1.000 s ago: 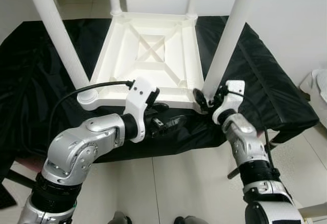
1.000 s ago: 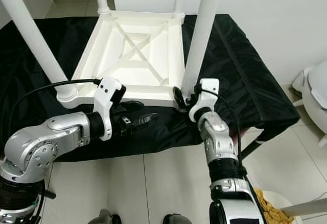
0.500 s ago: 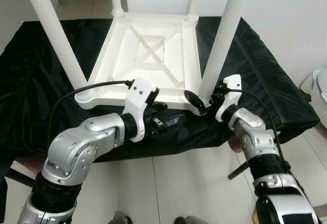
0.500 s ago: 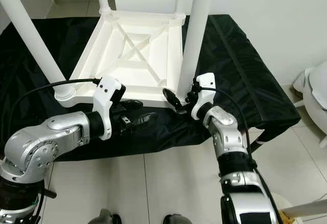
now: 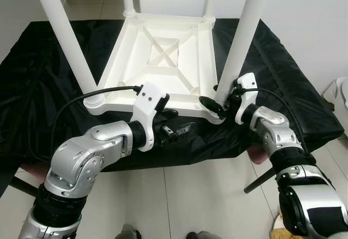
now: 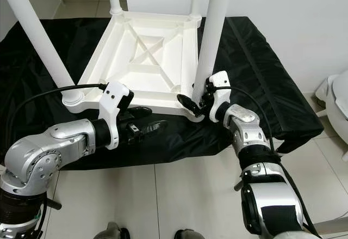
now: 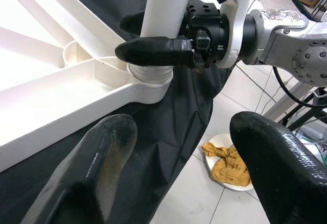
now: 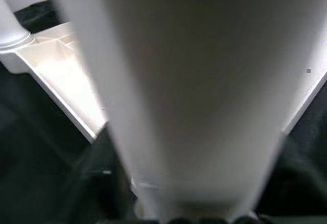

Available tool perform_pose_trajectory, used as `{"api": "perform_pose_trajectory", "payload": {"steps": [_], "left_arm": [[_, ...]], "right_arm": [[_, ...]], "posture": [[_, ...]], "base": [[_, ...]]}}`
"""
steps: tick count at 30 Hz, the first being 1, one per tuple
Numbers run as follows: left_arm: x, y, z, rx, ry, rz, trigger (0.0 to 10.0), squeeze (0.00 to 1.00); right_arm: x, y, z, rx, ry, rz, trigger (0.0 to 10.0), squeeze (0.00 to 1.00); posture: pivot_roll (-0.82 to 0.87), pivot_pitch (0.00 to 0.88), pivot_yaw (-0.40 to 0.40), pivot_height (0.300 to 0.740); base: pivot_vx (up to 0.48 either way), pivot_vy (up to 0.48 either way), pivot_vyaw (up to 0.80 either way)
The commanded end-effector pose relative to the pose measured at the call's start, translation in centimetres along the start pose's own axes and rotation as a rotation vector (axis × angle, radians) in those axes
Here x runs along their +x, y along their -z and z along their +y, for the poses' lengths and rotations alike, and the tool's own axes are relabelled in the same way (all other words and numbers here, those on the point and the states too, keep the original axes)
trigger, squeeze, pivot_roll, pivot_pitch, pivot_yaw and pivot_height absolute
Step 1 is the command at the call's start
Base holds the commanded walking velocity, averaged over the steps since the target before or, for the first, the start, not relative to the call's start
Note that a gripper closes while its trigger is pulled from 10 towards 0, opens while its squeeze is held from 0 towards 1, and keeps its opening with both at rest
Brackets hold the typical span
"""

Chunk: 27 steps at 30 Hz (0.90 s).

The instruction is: Building children table

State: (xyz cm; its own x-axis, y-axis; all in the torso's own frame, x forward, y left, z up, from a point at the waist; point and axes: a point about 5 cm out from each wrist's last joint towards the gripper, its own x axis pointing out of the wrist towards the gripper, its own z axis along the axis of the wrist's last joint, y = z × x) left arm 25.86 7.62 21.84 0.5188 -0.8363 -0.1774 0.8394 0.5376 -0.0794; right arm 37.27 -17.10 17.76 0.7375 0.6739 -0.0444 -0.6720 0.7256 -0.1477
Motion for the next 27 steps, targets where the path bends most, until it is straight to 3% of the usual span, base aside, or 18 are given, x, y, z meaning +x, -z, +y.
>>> {"api": "perform_pose_trajectory", "payload": {"steps": [1, 5, 12, 19, 24, 27], "left_arm": [[-0.2, 0.1, -0.1, 0.006, -0.012, 0.006, 10.0, 0.0], [-0.3, 0.1, -0.1, 0.005, -0.013, 0.007, 10.0, 0.0], [-0.3, 0.2, -0.3, 0.0, -0.006, 0.01, 10.0, 0.0], [-0.2, 0.3, -0.3, -0.002, 0.002, 0.013, 10.0, 0.0], [-0.1, 0.4, -0.5, -0.003, 0.018, 0.02, 10.0, 0.0], [-0.1, 0.4, -0.5, -0.004, 0.02, 0.02, 10.0, 0.0]], "right_arm": [[0.1, 0.7, 0.3, -0.007, -0.053, 0.042, 0.0, 0.0], [0.0, 0.8, 0.3, -0.006, -0.059, 0.044, 0.0, 0.0], [-0.1, 2.0, -0.2, 0.057, 0.117, 0.094, 0.0, 0.0], [0.2, 2.2, 0.2, 0.102, 0.196, 0.069, 0.0, 0.0], [1.2, 2.0, 1.9, 0.161, 0.349, 0.002, 0.0, 0.0], [1.4, 1.9, 2.3, 0.163, 0.37, -0.008, 0.0, 0.0]], "posture": [[0.01, 0.095, 0.004, 0.74], [0.01, 0.095, 0.003, 0.74], [0.0, 0.101, 0.004, 0.74], [0.0, 0.103, 0.009, 0.74], [-0.02, 0.108, 0.012, 0.74], [-0.02, 0.108, 0.012, 0.74]], "base": [[0.0, 0.0, 0.0], [0.0, 0.0, 0.0], [0.0, 0.0, 0.0], [0.0, 0.0, 0.0], [0.0, 0.0, 0.0], [0.0, 0.0, 0.0]]}}
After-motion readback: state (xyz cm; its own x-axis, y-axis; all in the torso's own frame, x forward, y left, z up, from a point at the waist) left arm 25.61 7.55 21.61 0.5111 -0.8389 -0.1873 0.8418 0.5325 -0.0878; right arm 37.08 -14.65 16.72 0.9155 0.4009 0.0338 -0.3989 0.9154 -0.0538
